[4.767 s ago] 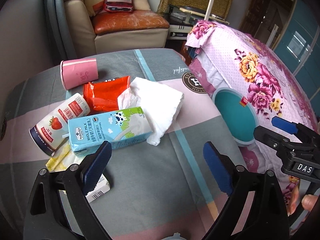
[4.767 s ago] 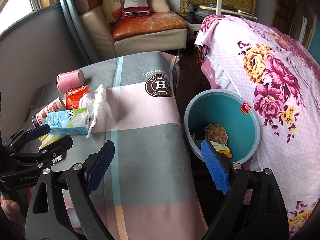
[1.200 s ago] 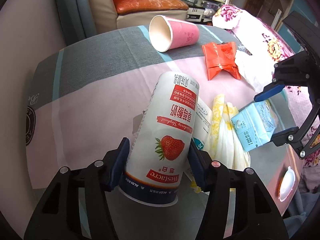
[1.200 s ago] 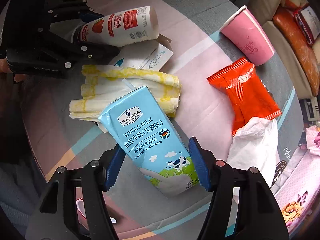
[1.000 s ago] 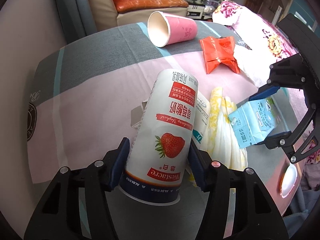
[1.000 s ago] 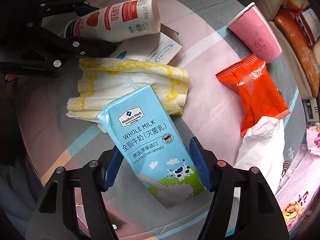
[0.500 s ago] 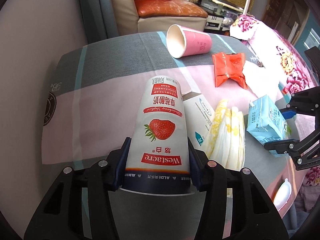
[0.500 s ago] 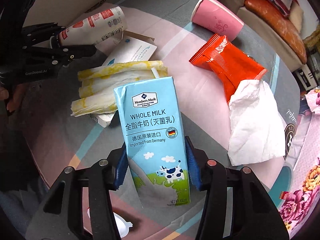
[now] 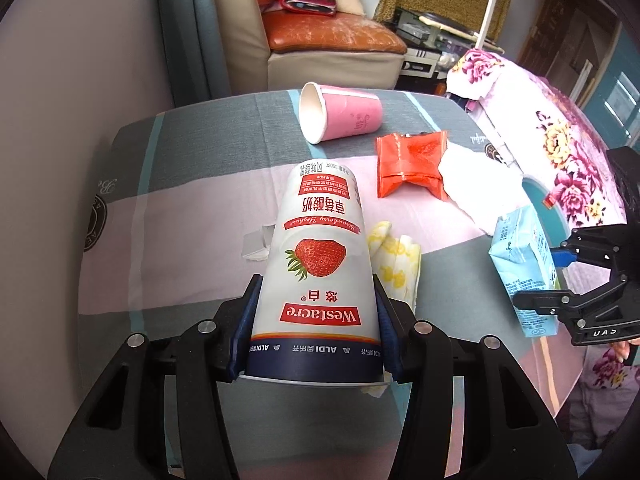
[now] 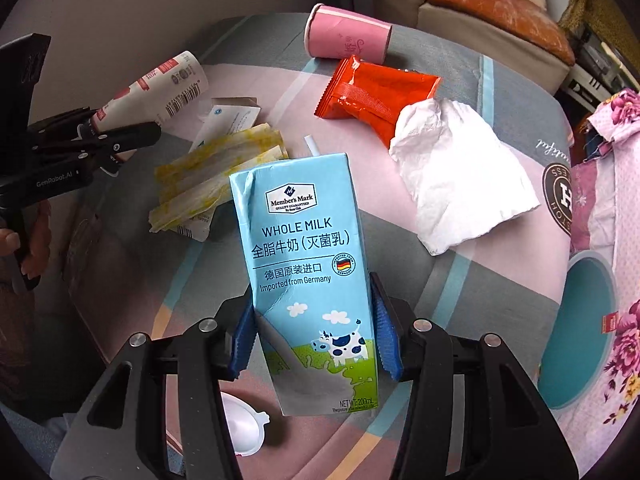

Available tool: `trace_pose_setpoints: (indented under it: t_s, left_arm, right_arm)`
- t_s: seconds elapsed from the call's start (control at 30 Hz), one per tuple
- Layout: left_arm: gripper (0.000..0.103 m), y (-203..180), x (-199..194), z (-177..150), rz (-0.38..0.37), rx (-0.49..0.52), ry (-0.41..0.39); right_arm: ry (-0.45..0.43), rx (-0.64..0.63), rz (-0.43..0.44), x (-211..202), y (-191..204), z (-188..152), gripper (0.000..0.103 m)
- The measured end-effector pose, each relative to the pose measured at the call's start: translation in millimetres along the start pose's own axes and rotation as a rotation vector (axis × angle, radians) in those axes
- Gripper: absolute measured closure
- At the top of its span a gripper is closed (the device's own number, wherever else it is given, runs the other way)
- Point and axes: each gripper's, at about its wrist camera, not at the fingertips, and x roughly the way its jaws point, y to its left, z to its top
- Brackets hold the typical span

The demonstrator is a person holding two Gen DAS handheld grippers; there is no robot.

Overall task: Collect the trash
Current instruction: 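Lift the yogurt cup with the left gripper while the right lifts the milk carton, then drop the yogurt cup into the bin with the left gripper while the right drops the milk carton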

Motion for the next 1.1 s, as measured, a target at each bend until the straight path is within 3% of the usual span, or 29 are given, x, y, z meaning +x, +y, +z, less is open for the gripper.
trace_pose_setpoints:
  t_s: [0.6,1.1]
  left_arm:
    - [0.051,-149,23,31,-0.080,0.111,-0.022]
    - [0.051,-290,59,62,-0.127,0.300,0.013]
  right_arm:
    - [-0.185,0.286,0.006,-49,-103,-44,0.055]
    - [-0.315,0.524,-0.084,-97,-216,-107,0.055]
